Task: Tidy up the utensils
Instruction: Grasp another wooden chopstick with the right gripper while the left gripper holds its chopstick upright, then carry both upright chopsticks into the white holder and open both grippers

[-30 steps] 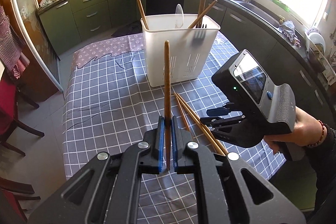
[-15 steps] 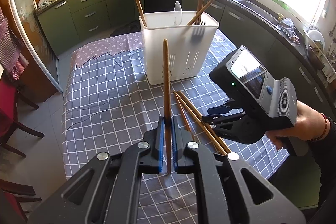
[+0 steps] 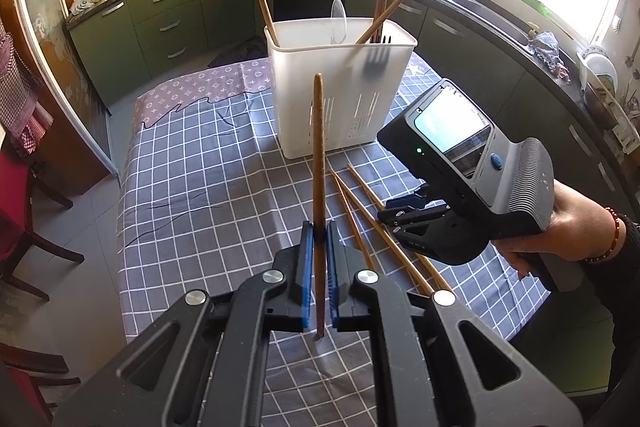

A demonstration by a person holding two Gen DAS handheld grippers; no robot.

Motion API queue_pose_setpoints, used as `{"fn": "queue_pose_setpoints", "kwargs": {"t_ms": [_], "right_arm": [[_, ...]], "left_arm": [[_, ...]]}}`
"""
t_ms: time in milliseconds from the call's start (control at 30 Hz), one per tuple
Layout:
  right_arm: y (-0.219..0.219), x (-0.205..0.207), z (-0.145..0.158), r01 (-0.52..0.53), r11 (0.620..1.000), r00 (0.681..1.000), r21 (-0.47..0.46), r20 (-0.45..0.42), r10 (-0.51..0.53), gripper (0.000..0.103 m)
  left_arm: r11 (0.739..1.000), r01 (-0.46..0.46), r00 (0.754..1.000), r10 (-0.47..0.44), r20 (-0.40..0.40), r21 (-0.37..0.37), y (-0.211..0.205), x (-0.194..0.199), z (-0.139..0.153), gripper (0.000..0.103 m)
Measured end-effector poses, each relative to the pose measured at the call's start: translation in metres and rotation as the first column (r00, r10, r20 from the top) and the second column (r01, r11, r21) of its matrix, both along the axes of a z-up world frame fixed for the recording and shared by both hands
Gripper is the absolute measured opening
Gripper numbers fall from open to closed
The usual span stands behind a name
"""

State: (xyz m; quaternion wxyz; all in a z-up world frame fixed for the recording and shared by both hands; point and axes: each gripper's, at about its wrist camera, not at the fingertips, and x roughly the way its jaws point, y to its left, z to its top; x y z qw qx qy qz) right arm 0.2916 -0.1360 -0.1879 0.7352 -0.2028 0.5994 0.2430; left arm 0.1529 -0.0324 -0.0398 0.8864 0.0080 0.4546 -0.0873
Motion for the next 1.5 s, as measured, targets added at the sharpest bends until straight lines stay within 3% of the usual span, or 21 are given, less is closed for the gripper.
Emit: {"fn": "queue_pose_setpoints", "kwargs": {"t_ms": [233, 433, 667, 1500], "right_arm": [[-0.021, -0.004, 0.017, 0.021, 0.998, 0.999, 0.066, 0.027, -0.023, 0.007], [-0.061, -0.031, 0.080, 0.027, 0.975, 0.986, 0.222, 0.153, -0.062, 0.007], [-0.109, -0.071, 0.140, 0.035, 0.941, 0.941, 0.337, 0.306, -0.145, 0.007], [-0.125, -0.090, 0.157, 0.020, 0.921, 0.920, 0.388, 0.354, -0.169, 0.007]], "left_arm": [[1.000, -0.001, 1.000, 0.001, 0.002, -0.003, 0.001, -0.001, 0.001, 0.007], [1.000, -0.004, 1.000, 0.004, 0.014, -0.001, 0.005, -0.004, 0.005, 0.007], [1.000, -0.007, 1.000, 0.007, 0.023, 0.012, 0.004, -0.007, 0.007, 0.007], [0.999, -0.002, 0.998, 0.000, 0.058, 0.036, -0.006, -0.011, 0.024, 0.007]]}}
